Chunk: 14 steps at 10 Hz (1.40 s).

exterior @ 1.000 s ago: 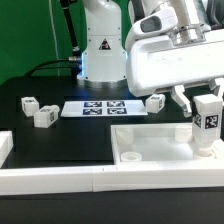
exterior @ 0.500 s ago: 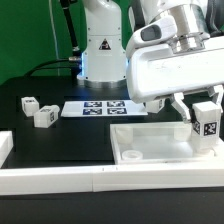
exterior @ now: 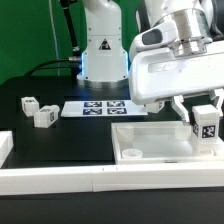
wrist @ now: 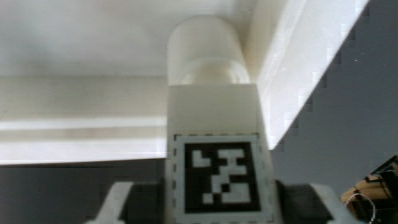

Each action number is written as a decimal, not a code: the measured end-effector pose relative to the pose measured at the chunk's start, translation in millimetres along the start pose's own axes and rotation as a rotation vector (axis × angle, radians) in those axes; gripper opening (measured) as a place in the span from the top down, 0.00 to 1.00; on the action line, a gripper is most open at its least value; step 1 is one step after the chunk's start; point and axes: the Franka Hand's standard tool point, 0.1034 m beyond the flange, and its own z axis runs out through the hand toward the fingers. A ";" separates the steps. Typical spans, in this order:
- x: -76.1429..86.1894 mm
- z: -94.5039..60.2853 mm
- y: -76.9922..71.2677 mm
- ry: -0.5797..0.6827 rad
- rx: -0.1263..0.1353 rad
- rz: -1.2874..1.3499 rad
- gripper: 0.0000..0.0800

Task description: Assemble square table

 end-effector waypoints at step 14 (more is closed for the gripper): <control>17.5 -7.2 17.6 -0.081 0.008 0.006 0.19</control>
Offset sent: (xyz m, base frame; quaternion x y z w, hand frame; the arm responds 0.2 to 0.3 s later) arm 0.0000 0.0000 0.0000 0.0000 0.0000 0.0000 1.0000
